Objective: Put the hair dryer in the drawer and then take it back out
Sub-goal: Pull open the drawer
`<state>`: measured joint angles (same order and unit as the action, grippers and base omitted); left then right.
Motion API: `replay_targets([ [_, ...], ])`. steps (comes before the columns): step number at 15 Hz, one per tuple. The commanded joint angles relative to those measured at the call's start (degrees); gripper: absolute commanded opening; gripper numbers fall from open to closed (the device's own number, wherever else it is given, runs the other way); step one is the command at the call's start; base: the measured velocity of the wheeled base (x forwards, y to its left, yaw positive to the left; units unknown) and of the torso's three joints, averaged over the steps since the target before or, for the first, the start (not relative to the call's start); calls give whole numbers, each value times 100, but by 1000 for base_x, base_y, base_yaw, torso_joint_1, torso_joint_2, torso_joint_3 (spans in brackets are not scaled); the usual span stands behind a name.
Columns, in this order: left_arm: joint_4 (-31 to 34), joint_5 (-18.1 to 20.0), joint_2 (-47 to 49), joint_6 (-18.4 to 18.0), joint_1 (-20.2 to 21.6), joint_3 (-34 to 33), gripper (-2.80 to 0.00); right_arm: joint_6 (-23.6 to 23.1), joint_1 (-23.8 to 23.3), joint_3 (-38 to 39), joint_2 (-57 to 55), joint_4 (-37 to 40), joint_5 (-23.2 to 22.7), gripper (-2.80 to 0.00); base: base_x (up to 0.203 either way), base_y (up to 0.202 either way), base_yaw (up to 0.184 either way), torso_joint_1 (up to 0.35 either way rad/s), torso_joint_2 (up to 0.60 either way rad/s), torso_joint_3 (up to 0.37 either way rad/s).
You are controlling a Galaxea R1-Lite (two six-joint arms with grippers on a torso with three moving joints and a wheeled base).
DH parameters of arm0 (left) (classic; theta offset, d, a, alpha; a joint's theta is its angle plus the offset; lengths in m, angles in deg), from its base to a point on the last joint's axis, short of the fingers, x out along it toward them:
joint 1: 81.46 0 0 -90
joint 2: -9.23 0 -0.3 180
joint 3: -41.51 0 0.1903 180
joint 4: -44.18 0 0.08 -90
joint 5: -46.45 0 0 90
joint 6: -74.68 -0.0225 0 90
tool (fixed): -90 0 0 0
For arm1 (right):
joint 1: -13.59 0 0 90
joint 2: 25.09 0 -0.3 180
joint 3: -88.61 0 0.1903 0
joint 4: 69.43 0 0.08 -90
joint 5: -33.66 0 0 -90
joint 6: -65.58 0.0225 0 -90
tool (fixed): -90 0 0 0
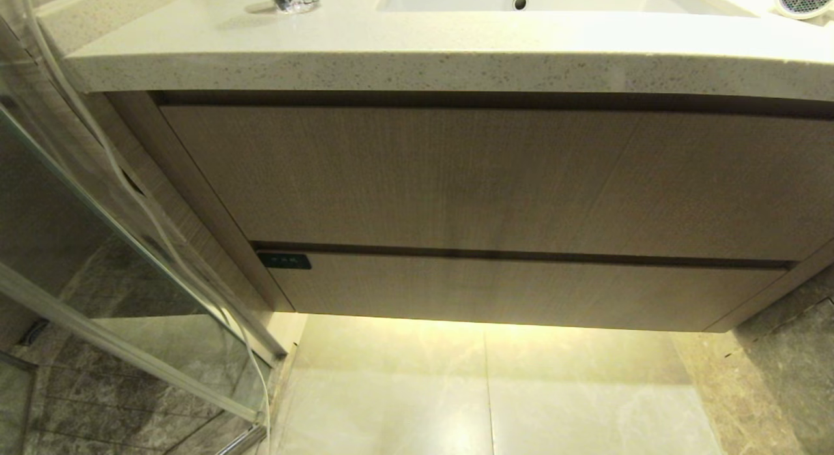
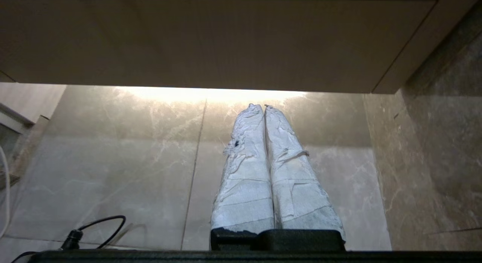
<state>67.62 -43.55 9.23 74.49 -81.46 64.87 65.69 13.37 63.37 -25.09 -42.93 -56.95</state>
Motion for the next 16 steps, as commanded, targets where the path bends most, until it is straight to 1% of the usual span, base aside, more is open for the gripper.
replay_targets([
  [1, 1, 0, 0, 1, 0, 0, -280, 13, 0, -910, -206, 400, -223, -280, 0, 0, 0, 0, 0, 0],
  [3, 1, 0, 0, 1, 0, 0, -280, 39, -4, -2525, -853, 1208, -585, -280, 0, 0, 0, 0, 0, 0],
  [6, 1, 0, 0, 1, 0, 0, -280, 68, -4, -5271, -2511, 2618, -1265, -280, 0, 0, 0, 0, 0, 0],
  [7, 1, 0, 0, 1, 0, 0, -280, 74, -4, -6095, -3138, 3175, -1645, -280, 0, 0, 0, 0, 0, 0],
  [8, 1, 0, 0, 1, 0, 0, -280, 75, -4, -6758, -3693, 3774, -2127, -280, 0, 0, 0, 0, 0, 0],
  [9, 1, 0, 0, 1, 0, 0, -280, 77, -1, -7270, -4115, 4391, -2752, -280, 0, 0, 0, 0, 0, 0],
  [10, 1, 0, 0, 1, 0, 0, -280, 81, 1, -7599, -4466, 5011, -3708, -280, 0, 0, 0, 0, 0, 0],
  [11, 1, 0, 0, 1, 0, 0, -280, 74, 8, -7791, -4750, 5450, -4396, -280, 0, 0, 0, 0, 0, 0],
  [12, 1, 0, 0, 1, 0, 0, -280, 53, 35, -7926, -4954, 5736, -4768, -280, 0, 0, 0, 0, 0, 0],
  [13, 1, 0, 0, 1, 0, 0, -280, 8, 195, -7918, -5269, 5836, -4944, -280, 0, 0, 0, 0, 0, 0],
  [15, 1, 0, 0, 1, 0, 0, -280, -129, 928, -7756, -5908, 5944, -4857, -280, 0, 0, 0, 0, 0, 0],
  [16, 1, 0, 0, 1, 0, 0, -280, -179, 1111, -7695, -6260, 5957, -4808, -280, 0, 0, 0, 0, 0, 0],
])
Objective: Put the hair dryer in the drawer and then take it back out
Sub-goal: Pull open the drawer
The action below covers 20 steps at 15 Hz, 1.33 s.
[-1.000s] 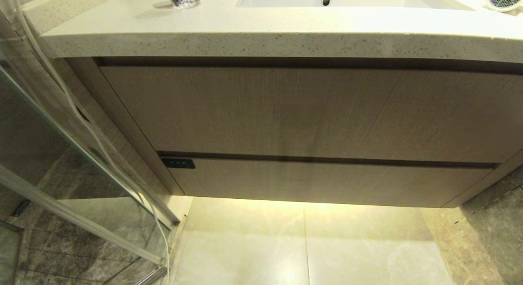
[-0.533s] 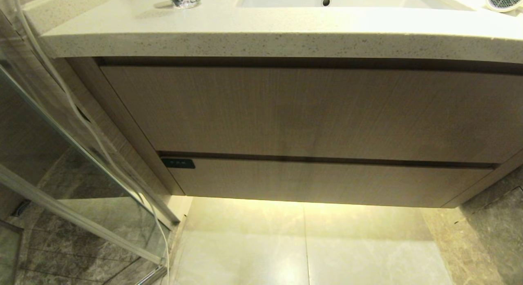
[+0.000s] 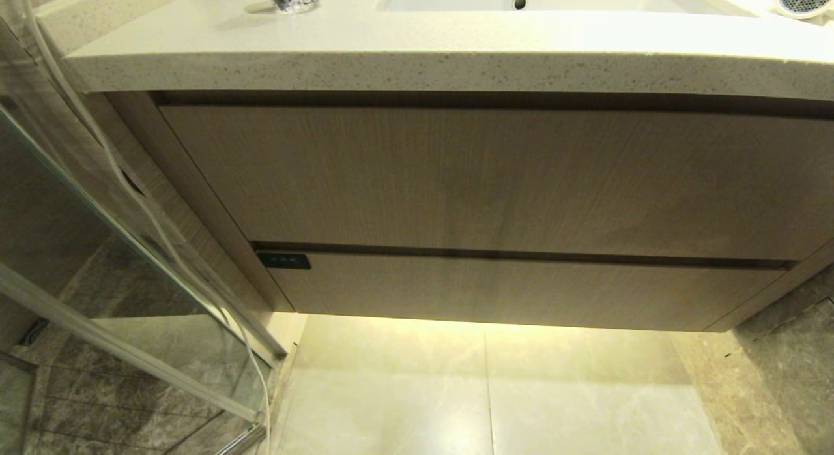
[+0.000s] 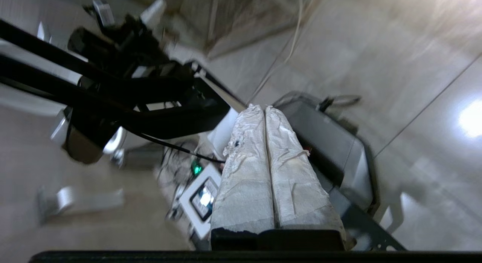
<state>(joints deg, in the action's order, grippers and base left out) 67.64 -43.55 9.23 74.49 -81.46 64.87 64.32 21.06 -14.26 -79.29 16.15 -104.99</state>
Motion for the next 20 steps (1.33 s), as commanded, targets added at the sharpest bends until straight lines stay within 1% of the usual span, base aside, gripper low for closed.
replay_targets([
  [1, -1, 0, 0, 1, 0, 0, -280, -105, 604, 147, -1175, 30, 29, -280, 0, 0, 0, 0, 0, 0],
  [2, -1, 0, 0, 1, 0, 0, -280, -156, 854, 201, -1474, 19, 88, -280, 0, 0, 0, 0, 0, 0],
  [3, -1, 0, 0, 1, 0, 0, -280, -188, 979, 235, -1795, 23, 189, -280, 0, 0, 0, 0, 0, 0],
  [5, -1, 0, 0, 1, 0, 0, -280, -270, 1162, 217, -2403, 21, 618, -280, 0, 0, 0, 0, 0, 0],
  [6, -1, 0, 0, 1, 0, 0, -280, -416, 1259, 148, -2697, 31, 872, -280, 0, 0, 0, 0, 0, 0],
  [7, -7, 0, 0, 1, 0, 0, -280, -609, 1386, 90, -2970, 32, 1261, -280, 0, 0, 0, 0, 0, 0],
  [9, -1, 0, 0, 1, 0, 0, -280, -1044, 1601, 49, -3386, 32, 1841, -280, 0, 0, 0, 0, 0, 0],
  [11, -1, 0, 0, 1, 0, 0, -280, -1762, 1678, 42, -3613, 57, 2700, -280, 0, 0, 0, 0, 0, 0],
  [12, -1, 0, 0, 1, 0, 0, -280, -1993, 1680, 59, -3683, 75, 3046, -280, 0, 0, 0, 0, 0, 0],
  [15, -1, 0, 0, 1, 0, 0, -280, -2067, 1679, 56, -3958, -110, 3728, -280, 0, 0, 0, 0, 0, 0],
  [19, -1, 0, 0, 1, 0, 0, -280, -2158, 1679, 20, -4354, -837, 3828, -280, 0, 0, 0, 0, 0, 0],
  [20, -1, 0, 0, 1, 0, 0, -280, -2299, 1674, 24, -4407, -939, 3828, 0, 0, 0, 0, 0, 0, 0],
])
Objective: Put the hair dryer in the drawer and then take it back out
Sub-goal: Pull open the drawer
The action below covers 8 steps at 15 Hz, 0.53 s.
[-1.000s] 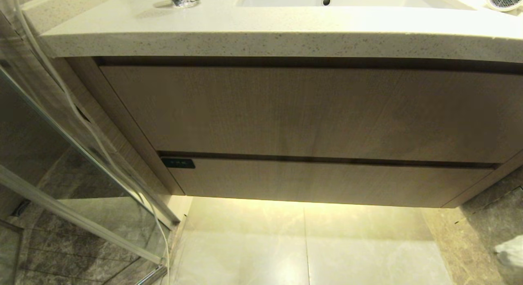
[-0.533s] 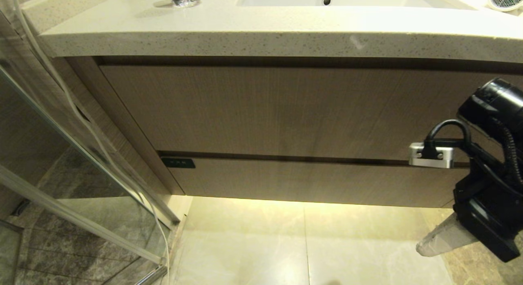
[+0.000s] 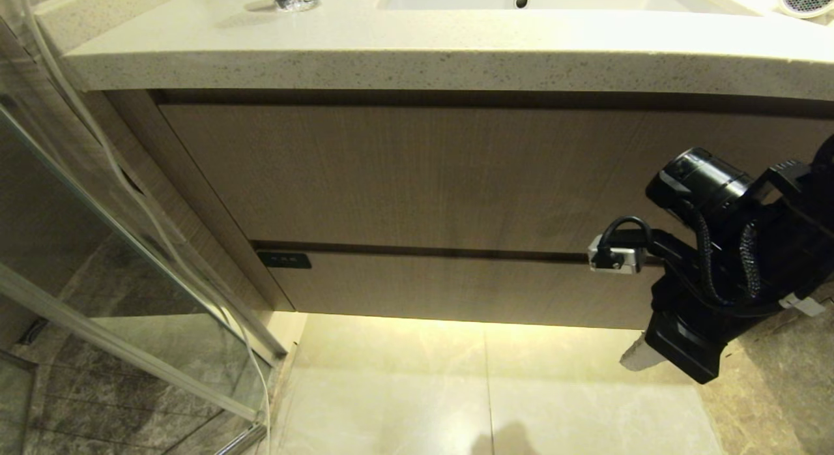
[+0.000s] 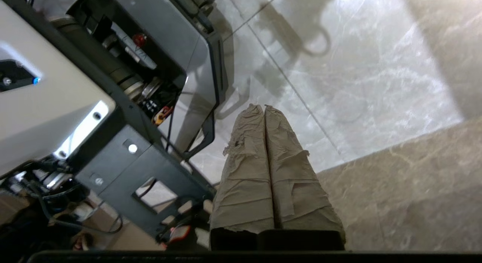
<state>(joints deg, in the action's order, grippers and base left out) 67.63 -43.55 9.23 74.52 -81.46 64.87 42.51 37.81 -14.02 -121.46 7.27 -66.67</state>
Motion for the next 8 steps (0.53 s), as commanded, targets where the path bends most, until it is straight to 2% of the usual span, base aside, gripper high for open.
replay_targets([
  [1, 0, 0, 0, -2, 0, 0, -280, -181, -14, 34, -219, -77, -5, 0, 0, 0, 0, 0, 0, 0],
  [5, 0, 0, 0, -2, 0, 0, -280, -164, -77, 136, -337, -375, -17, 0, 0, 0, 0, 0, 0, 0],
  [8, 0, 0, 0, -2, 0, 0, -280, -203, -96, 227, -583, -1493, -14, 0, 0, 0, 0, 0, 0, 0],
])
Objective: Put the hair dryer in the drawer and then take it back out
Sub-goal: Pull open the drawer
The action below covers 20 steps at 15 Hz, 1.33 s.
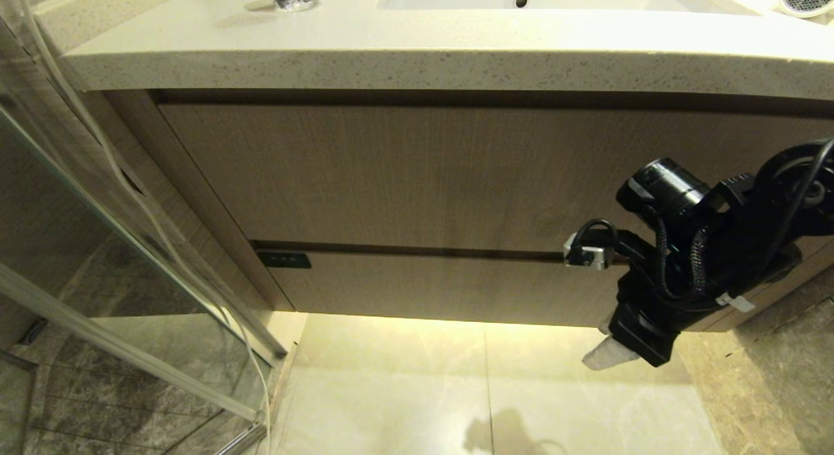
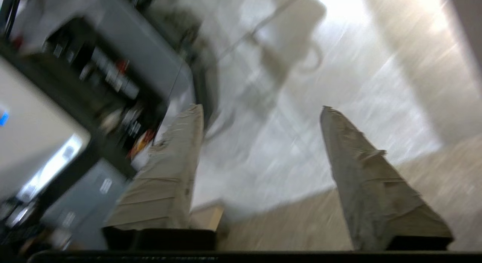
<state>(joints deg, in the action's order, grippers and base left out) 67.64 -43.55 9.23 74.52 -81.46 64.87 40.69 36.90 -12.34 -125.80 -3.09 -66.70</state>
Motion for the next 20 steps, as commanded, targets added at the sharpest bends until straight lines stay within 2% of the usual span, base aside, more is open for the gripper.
replay_targets([
  [1, -1, 0, 0, -2, 0, 0, -280, -24, -3, 131, -207, -912, -24, 0, 0, 0, 0, 0, 0, 0],
  [3, -1, 0, 0, -2, 0, 0, -280, -294, -4, 427, -321, -2083, -44, 0, 0, 0, 0, 0, 0, 0],
  [5, -1, 0, 0, -2, 0, 0, -280, -1154, -53, 1007, -420, -3164, -63, 0, 0, 0, 0, 0, 0, 0],
  [6, -9, 0, 0, -2, 0, 0, -280, -1400, -114, 1220, -438, -3504, -149, 0, 0, 0, 0, 0, 0, 0],
  [7, -1, 0, 0, -2, 0, 0, -280, -1558, -204, 1360, -452, -3779, -424, 0, 0, 0, 0, 0, 0, 0],
  [9, -1, 0, 0, -2, 0, 0, -280, -1969, -404, 1485, -483, -4103, -640, 0, 0, 0, 0, 0, 0, 0],
  [12, -1, 0, 0, -2, 0, 0, -280, -3431, -998, 1561, -578, -4443, -931, 0, 0, 0, 0, 0, 0, 0],
  [14, -1, 0, 0, -2, 0, 0, -280, -4102, -1395, 1768, -658, -4506, -1346, 0, 0, 0, 0, 0, 0, 0],
  [16, -1, 0, 0, -2, 0, 0, -280, -4512, -1619, 1783, -759, -4575, -1440, 0, 0, 0, 0, 0, 0, 0],
  [20, -1, 0, 0, -2, 0, 0, -280, -5014, -1689, 1816, -940, -5275, -1447, 0, 0, 0, 0, 0, 0, 0],
])
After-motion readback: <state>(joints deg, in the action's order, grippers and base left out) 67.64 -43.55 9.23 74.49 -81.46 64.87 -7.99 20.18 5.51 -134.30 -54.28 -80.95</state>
